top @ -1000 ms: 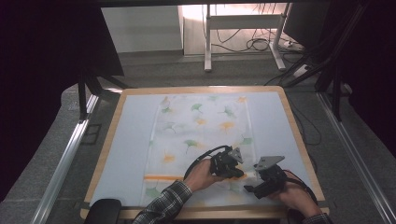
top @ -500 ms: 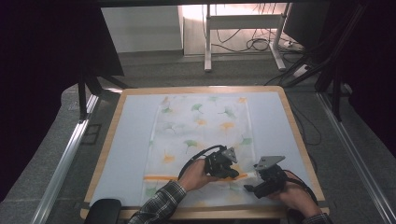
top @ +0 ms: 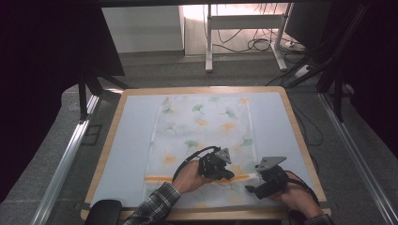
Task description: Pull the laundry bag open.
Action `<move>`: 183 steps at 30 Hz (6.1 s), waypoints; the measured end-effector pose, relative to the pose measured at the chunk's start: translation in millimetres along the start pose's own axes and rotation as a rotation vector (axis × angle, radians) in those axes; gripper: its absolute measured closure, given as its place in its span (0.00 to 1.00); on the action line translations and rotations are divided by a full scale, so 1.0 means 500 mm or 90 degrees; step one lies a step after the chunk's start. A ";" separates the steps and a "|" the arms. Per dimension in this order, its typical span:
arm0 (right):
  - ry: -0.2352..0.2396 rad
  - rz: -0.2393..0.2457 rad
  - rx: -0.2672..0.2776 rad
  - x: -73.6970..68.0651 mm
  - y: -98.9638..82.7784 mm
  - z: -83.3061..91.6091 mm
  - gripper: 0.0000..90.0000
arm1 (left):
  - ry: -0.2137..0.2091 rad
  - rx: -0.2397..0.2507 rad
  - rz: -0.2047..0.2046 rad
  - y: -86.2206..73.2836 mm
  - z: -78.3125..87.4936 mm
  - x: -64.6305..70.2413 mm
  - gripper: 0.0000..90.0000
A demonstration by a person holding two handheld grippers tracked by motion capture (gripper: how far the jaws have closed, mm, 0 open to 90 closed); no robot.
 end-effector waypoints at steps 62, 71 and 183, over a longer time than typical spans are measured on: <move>0.027 0.020 0.016 -0.013 0.016 -0.006 0.16 | -0.018 0.012 0.031 0.003 -0.013 -0.005 0.99; 0.028 0.019 0.016 -0.013 0.015 -0.006 0.16 | -0.011 0.004 0.016 -0.001 -0.024 -0.005 0.95; 0.012 0.001 0.018 -0.013 0.013 -0.005 0.19 | 0.138 0.069 0.155 -0.280 0.207 0.056 1.00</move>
Point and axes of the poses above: each handheld gripper's, and its own axes: z roughly backward along the jaws, y roughly out of its top, x roughly to its right, the point moved 6 cm from there along -z, roughly forward along the jaws, and after that the axes turned 15 degrees about -y, right-handed, at the moved point
